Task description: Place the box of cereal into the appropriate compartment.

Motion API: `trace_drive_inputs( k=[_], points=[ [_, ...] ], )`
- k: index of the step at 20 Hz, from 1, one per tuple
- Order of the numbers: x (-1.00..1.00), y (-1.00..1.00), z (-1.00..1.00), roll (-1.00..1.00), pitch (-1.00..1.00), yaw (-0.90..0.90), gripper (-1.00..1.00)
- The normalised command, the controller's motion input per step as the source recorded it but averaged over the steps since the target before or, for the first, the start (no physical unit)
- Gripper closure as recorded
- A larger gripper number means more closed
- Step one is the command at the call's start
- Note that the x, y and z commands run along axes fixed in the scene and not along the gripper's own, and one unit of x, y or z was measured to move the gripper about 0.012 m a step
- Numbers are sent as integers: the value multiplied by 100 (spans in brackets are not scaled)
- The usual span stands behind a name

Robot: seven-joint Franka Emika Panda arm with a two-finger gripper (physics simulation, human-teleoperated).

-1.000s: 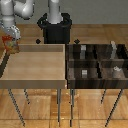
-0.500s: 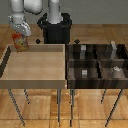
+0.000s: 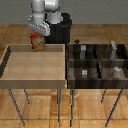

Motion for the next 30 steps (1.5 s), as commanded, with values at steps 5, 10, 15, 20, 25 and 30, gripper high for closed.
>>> trace_drive_inputs(
  k=[5, 10, 15, 20, 25, 30],
  points=[
    [0, 100, 0, 0, 0, 0, 100],
    [0, 100, 0, 0, 0, 0, 100],
    [0, 100, 0, 0, 0, 0, 100],
    [0, 100, 0, 0, 0, 0, 100],
    [0, 100, 0, 0, 0, 0, 100],
    [0, 100, 0, 0, 0, 0, 100]
  ],
)
